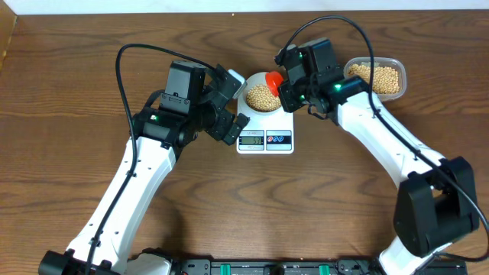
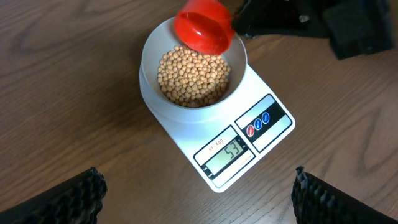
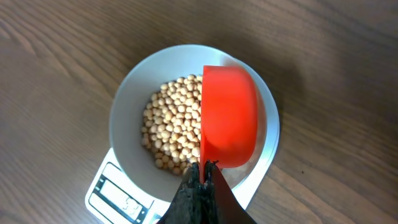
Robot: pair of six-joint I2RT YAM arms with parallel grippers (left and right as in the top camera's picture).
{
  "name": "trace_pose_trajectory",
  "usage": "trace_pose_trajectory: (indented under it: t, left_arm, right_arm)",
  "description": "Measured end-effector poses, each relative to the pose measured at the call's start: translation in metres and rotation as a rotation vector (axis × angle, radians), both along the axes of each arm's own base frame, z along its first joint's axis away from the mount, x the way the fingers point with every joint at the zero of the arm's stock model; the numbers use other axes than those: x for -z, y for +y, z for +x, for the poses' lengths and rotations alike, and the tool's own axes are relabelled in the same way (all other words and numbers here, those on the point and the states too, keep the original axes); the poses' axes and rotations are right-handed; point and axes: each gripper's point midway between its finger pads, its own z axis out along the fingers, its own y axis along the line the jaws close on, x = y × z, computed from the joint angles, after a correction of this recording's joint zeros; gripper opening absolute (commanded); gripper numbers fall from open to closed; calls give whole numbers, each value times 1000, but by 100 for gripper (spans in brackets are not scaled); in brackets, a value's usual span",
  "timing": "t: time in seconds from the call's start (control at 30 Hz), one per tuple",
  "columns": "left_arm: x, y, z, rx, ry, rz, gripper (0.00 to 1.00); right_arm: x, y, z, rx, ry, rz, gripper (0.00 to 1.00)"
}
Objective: Scoop item into bowl and weigh 50g on scale
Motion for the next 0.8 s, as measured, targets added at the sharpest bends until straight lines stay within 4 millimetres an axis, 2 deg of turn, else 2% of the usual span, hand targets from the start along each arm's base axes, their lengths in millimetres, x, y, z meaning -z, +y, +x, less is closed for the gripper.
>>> trace_pose_trajectory:
  t: [0.57,0.8]
  left_arm:
    - [0,0,0,0,0,0,98]
    - [0,0,0,0,0,0,98]
  right_arm:
    - [6,13,-6,-6,-32,-77,1]
    - [7,13,-6,8,-50,-113,1]
